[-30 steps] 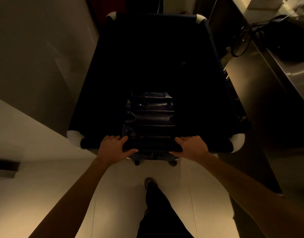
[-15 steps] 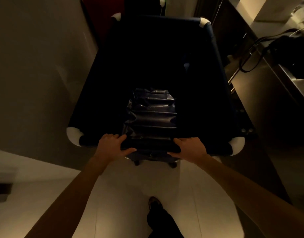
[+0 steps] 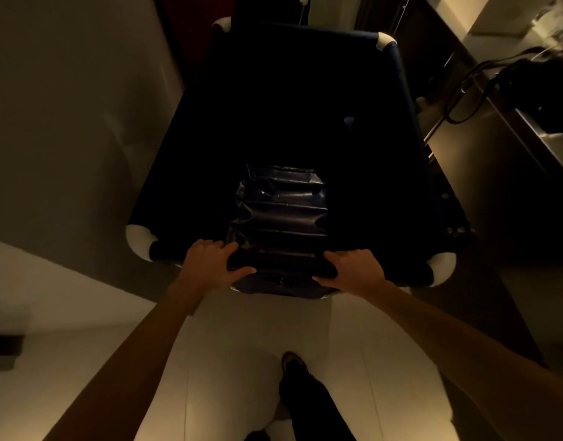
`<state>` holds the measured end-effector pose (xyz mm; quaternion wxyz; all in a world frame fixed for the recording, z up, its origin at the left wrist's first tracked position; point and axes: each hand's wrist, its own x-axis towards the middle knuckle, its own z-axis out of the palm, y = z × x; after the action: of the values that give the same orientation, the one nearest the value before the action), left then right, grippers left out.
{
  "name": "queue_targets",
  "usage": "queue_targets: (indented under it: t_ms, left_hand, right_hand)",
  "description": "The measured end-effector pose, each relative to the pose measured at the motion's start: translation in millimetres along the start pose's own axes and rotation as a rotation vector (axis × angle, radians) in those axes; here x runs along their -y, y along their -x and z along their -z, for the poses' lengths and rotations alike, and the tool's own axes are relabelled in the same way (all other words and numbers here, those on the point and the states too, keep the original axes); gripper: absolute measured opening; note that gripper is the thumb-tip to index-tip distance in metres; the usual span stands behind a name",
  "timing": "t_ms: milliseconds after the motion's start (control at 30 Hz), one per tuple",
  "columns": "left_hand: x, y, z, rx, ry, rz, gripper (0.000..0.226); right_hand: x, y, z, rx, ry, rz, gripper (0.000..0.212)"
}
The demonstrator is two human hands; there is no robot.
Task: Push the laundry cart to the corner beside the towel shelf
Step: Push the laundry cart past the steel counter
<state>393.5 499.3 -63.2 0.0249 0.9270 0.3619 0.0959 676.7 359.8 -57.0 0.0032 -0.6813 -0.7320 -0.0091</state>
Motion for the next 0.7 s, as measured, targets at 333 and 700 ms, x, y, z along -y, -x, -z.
queue_targets:
  t_ms: [333,700]
  left_hand:
    - [23,76,12,0.014,-0.047,-0.036,0.096]
    - [29,68,11,-0.030,-0.036,-0.036,0.094]
  right_hand:
    - [82,44,-4,-0.160,0.028,-0.012,0.055]
    - [81,31,-3,-0.239,0.025,0.037,0.043]
